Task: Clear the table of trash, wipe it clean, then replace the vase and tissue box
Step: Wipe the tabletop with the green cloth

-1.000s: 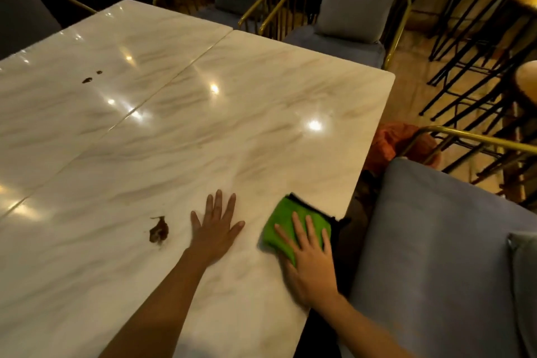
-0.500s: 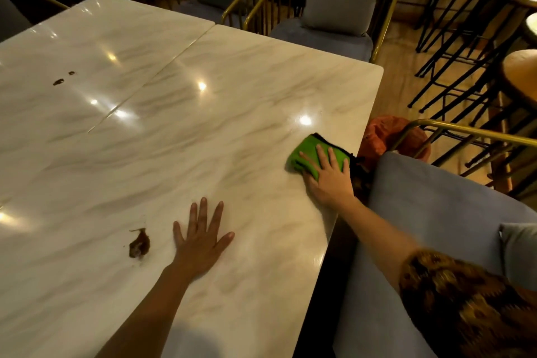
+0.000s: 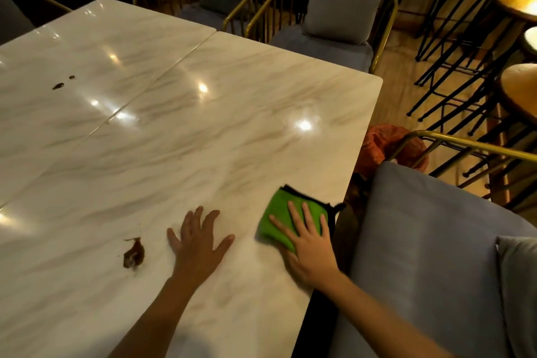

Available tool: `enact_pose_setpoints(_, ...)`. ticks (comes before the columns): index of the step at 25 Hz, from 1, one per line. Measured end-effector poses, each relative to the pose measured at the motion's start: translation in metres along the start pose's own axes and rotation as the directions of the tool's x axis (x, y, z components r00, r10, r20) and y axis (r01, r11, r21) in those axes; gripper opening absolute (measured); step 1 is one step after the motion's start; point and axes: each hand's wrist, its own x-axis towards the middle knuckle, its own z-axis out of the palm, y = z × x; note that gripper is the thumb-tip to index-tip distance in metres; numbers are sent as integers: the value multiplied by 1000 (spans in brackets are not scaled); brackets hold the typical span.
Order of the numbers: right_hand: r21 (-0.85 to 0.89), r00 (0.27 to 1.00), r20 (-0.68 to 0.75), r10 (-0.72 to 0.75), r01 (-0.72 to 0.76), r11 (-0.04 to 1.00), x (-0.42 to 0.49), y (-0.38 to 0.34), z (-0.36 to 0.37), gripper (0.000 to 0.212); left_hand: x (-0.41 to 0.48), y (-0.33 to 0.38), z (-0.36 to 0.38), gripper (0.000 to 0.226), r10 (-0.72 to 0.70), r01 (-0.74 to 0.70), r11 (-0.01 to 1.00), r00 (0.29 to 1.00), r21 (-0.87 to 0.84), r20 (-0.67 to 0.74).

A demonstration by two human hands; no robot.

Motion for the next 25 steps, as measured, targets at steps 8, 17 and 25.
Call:
enact_pose_setpoints(8, -31, 979, -36, 201, -202, 979, 101, 108, -19, 53, 101, 80, -7, 60, 125, -127, 990, 991, 55, 39)
enact_pose_setpoints(17, 8, 951, 39, 308, -308, 951, 291, 202, -66, 53, 117, 78, 8, 74, 88, -93, 992, 995, 85, 54)
enact_pose_setpoints(25, 5, 993, 120, 7, -8, 1000, 227, 69, -40, 55, 116, 82, 8, 87, 72, -75, 994, 997, 85, 39)
